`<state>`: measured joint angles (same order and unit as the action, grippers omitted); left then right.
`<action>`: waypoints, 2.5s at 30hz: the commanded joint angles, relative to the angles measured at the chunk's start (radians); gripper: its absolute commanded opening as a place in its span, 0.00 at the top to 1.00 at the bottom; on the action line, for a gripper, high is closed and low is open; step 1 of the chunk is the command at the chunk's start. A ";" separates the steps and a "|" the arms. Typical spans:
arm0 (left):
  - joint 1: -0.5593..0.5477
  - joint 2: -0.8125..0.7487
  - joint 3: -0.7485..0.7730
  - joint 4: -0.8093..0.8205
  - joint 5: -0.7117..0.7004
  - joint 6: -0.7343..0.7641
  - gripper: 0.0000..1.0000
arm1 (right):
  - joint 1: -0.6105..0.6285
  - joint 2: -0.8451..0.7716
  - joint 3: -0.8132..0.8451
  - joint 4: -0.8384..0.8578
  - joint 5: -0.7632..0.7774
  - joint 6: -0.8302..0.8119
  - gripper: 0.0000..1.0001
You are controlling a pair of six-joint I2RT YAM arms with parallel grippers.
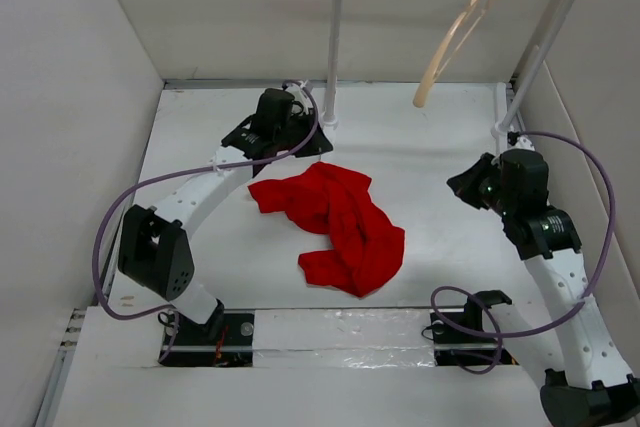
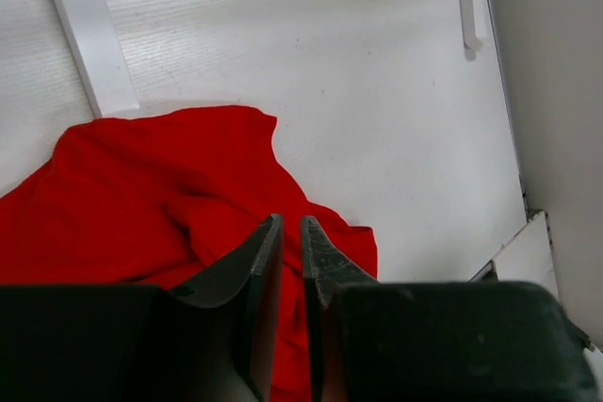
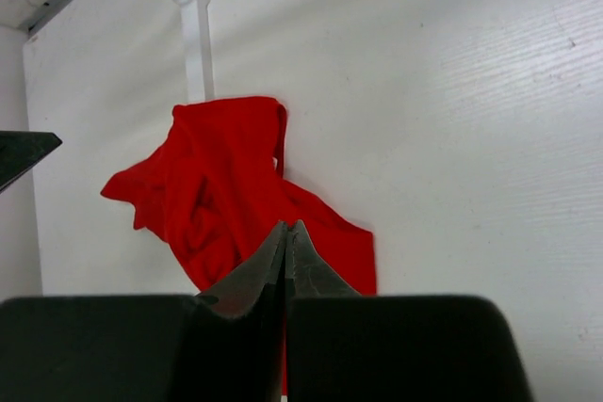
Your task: Place the t-shirt on the hanger
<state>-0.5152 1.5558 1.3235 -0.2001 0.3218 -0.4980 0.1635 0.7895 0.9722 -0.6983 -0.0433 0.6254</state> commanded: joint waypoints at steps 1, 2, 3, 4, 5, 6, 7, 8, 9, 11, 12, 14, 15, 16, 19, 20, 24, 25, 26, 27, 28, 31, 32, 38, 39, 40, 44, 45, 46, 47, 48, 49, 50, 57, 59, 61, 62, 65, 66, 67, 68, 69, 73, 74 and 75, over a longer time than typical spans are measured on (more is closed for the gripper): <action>-0.003 -0.016 0.013 0.036 0.042 0.001 0.90 | -0.012 -0.030 -0.038 -0.010 -0.043 -0.004 1.00; -0.012 -0.028 -0.003 0.057 0.027 -0.001 0.93 | -0.012 -0.039 -0.056 -0.006 -0.050 0.005 1.00; -0.028 -0.030 -0.024 0.060 -0.007 0.004 0.97 | -0.012 -0.044 -0.072 0.003 -0.055 0.011 1.00; -0.038 -0.023 -0.026 0.050 -0.027 0.010 1.00 | -0.012 -0.049 -0.091 0.008 -0.056 0.016 1.00; -0.052 -0.001 -0.005 0.004 -0.047 0.041 1.00 | -0.012 -0.055 -0.128 0.019 -0.064 0.023 1.00; -0.071 0.012 0.006 -0.025 -0.090 0.055 1.00 | -0.012 -0.055 -0.147 0.025 -0.064 0.034 1.00; -0.115 0.023 0.016 -0.054 -0.119 0.068 1.00 | -0.012 -0.052 -0.162 0.022 -0.067 0.039 1.00; -0.135 0.026 0.016 -0.091 -0.148 0.079 1.00 | -0.012 -0.046 -0.191 0.020 -0.072 0.046 1.00; -0.147 0.023 0.002 -0.105 -0.196 0.088 1.00 | -0.012 -0.038 -0.207 0.031 -0.081 0.053 1.00; -0.147 0.003 -0.027 -0.133 -0.219 0.081 0.94 | -0.012 -0.026 -0.220 0.043 -0.101 0.066 1.00; -0.147 -0.005 -0.065 -0.143 -0.228 0.075 0.87 | -0.012 -0.019 -0.242 0.062 -0.102 0.079 0.98; -0.117 -0.026 -0.102 -0.163 -0.233 0.058 0.73 | -0.012 0.016 -0.268 0.074 -0.102 0.112 0.86; -0.117 -0.033 -0.139 -0.170 -0.230 0.053 0.69 | -0.012 0.031 -0.297 0.086 -0.104 0.117 0.72; -0.102 -0.036 -0.158 -0.179 -0.222 0.044 0.67 | -0.012 0.065 -0.312 0.101 -0.115 0.119 0.65; -0.092 -0.046 -0.213 -0.214 -0.225 0.033 0.60 | -0.012 0.126 -0.358 0.173 -0.154 0.123 0.50; -0.092 -0.056 -0.228 -0.220 -0.231 0.024 0.57 | -0.012 0.167 -0.372 0.212 -0.177 0.128 0.48; -0.083 -0.068 -0.302 -0.179 -0.175 0.016 0.39 | -0.012 0.295 -0.435 0.418 -0.309 0.151 0.48; -0.074 -0.057 -0.308 -0.176 -0.162 0.015 0.37 | -0.012 0.318 -0.447 0.446 -0.331 0.154 0.48; -0.065 -0.031 -0.314 -0.159 -0.150 0.015 0.36 | -0.012 0.339 -0.473 0.477 -0.346 0.160 0.48; -0.065 -0.020 -0.332 -0.142 -0.133 0.013 0.36 | -0.012 0.374 -0.484 0.523 -0.360 0.165 0.48; -0.056 -0.008 -0.342 -0.124 -0.126 0.010 0.35 | -0.012 0.388 -0.497 0.545 -0.363 0.171 0.48; -0.020 0.026 -0.360 -0.029 -0.089 -0.005 0.34 | -0.012 0.447 -0.536 0.637 -0.383 0.200 0.48; 0.000 0.045 -0.359 0.011 -0.073 -0.010 0.33 | -0.012 0.462 -0.540 0.660 -0.391 0.214 0.47; 0.000 0.118 -0.323 0.102 -0.058 -0.001 0.54 | 0.019 0.592 -0.521 0.790 -0.399 0.226 0.58; 0.000 0.130 -0.316 0.110 -0.064 -0.001 0.62 | 0.031 0.606 -0.515 0.802 -0.408 0.229 0.61; 0.009 0.139 -0.311 0.119 -0.066 -0.001 0.76 | 0.044 0.617 -0.504 0.815 -0.417 0.231 0.67; 0.020 0.118 -0.264 0.062 -0.142 0.010 1.00 | 0.088 0.602 -0.446 0.748 -0.394 0.205 1.00; 0.033 0.096 -0.247 0.045 -0.194 0.030 1.00 | 0.102 0.555 -0.429 0.667 -0.357 0.192 1.00; 0.061 0.069 -0.235 0.022 -0.219 0.042 1.00 | 0.117 0.522 -0.411 0.628 -0.342 0.182 1.00; 0.076 0.022 -0.222 -0.023 -0.243 0.059 1.00 | 0.149 0.489 -0.373 0.585 -0.327 0.156 1.00; 0.098 0.001 -0.196 -0.042 -0.278 0.097 1.00 | 0.168 0.422 -0.350 0.500 -0.295 0.140 1.00; 0.118 -0.019 -0.182 -0.062 -0.292 0.117 1.00 | 0.185 0.394 -0.324 0.453 -0.284 0.125 1.00; 0.148 -0.045 -0.166 -0.103 -0.306 0.137 1.00 | 0.215 0.369 -0.302 0.401 -0.271 0.093 1.00; 0.167 0.021 -0.026 -0.258 -0.509 0.266 1.00 | 0.306 0.226 -0.168 0.025 -0.147 0.022 1.00; 0.191 0.033 -0.043 -0.246 -0.527 0.268 1.00 | 0.333 0.212 -0.249 0.016 -0.145 0.034 1.00; 0.216 0.052 -0.047 -0.257 -0.526 0.256 1.00 | 0.334 0.212 -0.301 0.019 -0.147 0.048 1.00; 0.216 0.072 -0.044 -0.280 -0.520 0.253 0.98 | 0.346 0.211 -0.326 0.028 -0.147 0.066 1.00; 0.225 0.049 -0.050 -0.288 -0.458 0.254 0.65 | 0.369 0.214 -0.371 0.095 -0.167 0.103 1.00; 0.213 0.034 -0.052 -0.289 -0.445 0.248 0.59 | 0.369 0.229 -0.365 0.089 -0.158 0.103 0.92; 0.201 0.011 -0.050 -0.291 -0.448 0.245 0.56 | 0.369 0.238 -0.357 0.092 -0.142 0.100 0.82; 0.164 -0.025 -0.041 -0.315 -0.454 0.242 0.56 | 0.369 0.247 -0.346 0.100 -0.138 0.097 0.74; 0.137 -0.042 -0.020 -0.331 -0.469 0.239 0.57 | 0.369 0.258 -0.319 0.124 -0.129 0.086 0.58; -0.040 -0.098 0.003 -0.381 -0.469 0.181 0.68 | 0.275 0.327 -0.236 0.253 -0.108 0.057 0.40; -0.090 -0.123 -0.012 -0.362 -0.439 0.162 0.78 | 0.262 0.352 -0.231 0.302 -0.119 0.062 0.41; -0.115 -0.134 -0.035 -0.337 -0.365 0.147 0.82 | 0.252 0.378 -0.228 0.400 -0.131 0.069 0.63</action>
<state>-0.5529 1.5051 1.2785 -0.5316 -0.1364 -0.2985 0.4519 1.1221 0.6838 -0.5243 -0.1802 0.7021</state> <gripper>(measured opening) 0.203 0.424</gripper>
